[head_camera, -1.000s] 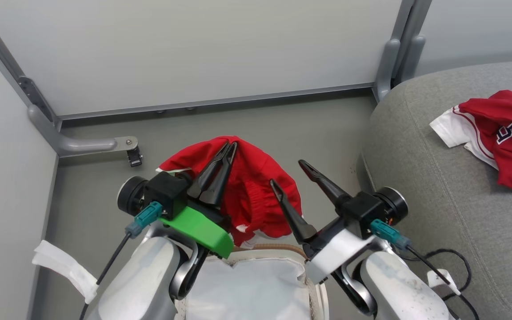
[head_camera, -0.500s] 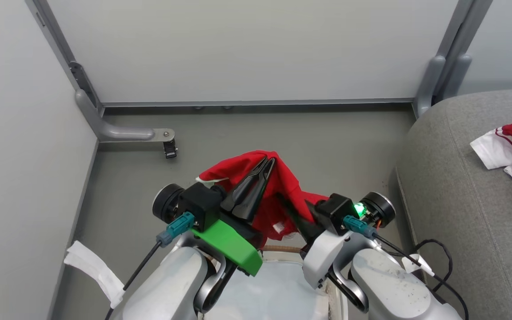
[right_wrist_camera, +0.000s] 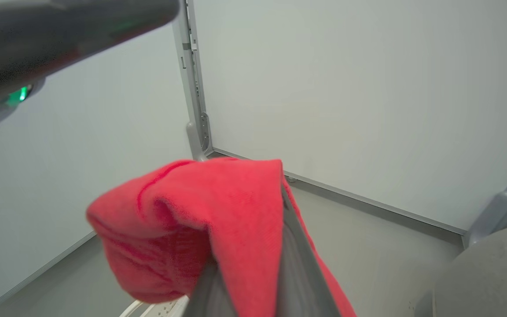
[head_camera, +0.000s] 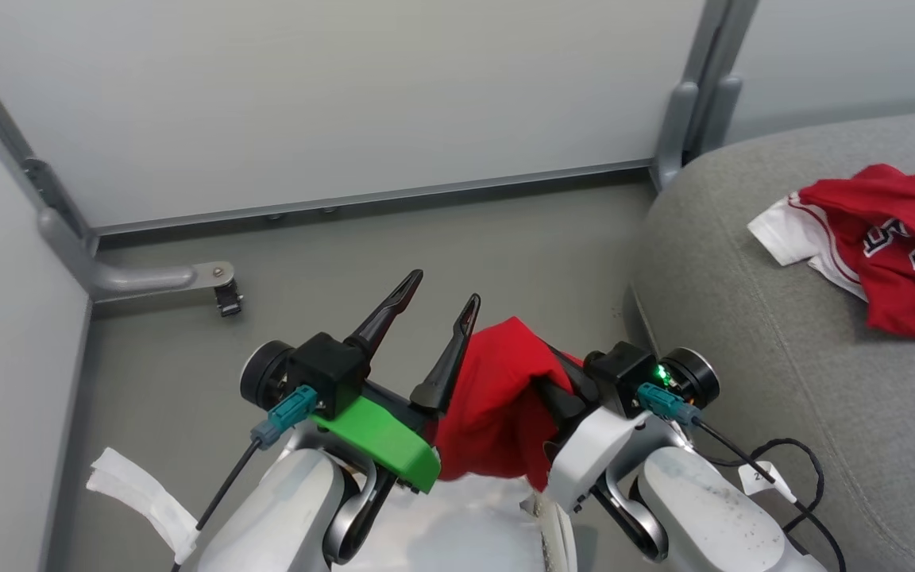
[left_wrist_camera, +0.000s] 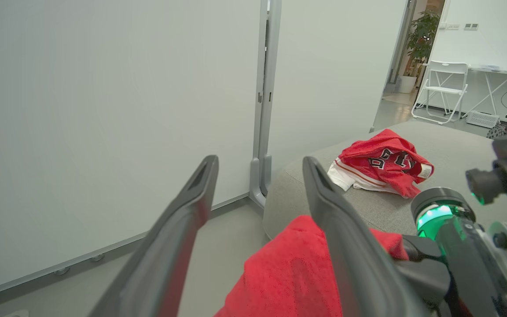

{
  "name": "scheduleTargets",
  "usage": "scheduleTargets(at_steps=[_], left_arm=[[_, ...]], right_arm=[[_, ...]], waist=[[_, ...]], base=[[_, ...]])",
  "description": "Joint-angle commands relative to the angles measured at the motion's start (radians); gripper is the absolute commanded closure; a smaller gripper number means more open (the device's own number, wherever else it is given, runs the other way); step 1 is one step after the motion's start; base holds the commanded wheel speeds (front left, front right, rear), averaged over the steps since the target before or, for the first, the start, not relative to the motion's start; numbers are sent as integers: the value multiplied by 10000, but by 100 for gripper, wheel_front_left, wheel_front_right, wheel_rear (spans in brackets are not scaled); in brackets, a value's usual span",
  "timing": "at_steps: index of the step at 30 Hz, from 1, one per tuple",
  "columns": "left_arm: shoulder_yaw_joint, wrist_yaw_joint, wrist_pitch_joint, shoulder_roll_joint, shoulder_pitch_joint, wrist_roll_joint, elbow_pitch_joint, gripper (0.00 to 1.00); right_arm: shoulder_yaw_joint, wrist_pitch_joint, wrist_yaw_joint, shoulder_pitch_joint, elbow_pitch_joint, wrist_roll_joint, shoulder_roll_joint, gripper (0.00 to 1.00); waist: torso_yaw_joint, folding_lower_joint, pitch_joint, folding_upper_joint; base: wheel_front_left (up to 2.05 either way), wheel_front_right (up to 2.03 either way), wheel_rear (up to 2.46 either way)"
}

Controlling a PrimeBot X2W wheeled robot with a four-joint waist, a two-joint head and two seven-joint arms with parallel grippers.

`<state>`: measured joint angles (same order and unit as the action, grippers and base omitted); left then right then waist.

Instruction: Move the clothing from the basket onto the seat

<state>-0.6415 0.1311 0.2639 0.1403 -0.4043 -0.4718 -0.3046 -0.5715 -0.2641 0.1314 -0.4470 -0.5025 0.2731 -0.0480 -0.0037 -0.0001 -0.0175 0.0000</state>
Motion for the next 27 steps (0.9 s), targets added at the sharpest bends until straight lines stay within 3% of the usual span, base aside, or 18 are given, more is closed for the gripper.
scheduleTargets(at_steps=[1, 8, 14, 21, 27], left_arm=[[85, -8, 2, 34, 132, 137, -1, 0], [206, -6, 2, 189, 260, 265, 87, 0], [337, -8, 2, 352, 358, 241, 214, 0], [59, -6, 2, 771, 272, 181, 283, 0], [-143, -8, 1, 1180, 275, 58, 372, 0]], right_arm=[[134, -4, -14, 197, 98, -26, -49, 100], [1029, -4, -14, 661, 657, -558, -36, 100], [1944, -4, -14, 432, 954, -1447, -32, 100], [3671, -5, -14, -1120, 1295, -3047, -313, 100], [5338, 106, -14, -2988, 1500, -4303, -1385, 100]], waist=[[-1923, 1, -638, 0], [-3751, 1, -1151, 0], [-4683, 1, -1621, 0], [-4737, 1, -2282, 0], [-4276, 1, -2858, 0]], base=[[0, 0, 0], [0, 0, 0], [0, 0, 0], [0, 0, 0], [0, 0, 0]])
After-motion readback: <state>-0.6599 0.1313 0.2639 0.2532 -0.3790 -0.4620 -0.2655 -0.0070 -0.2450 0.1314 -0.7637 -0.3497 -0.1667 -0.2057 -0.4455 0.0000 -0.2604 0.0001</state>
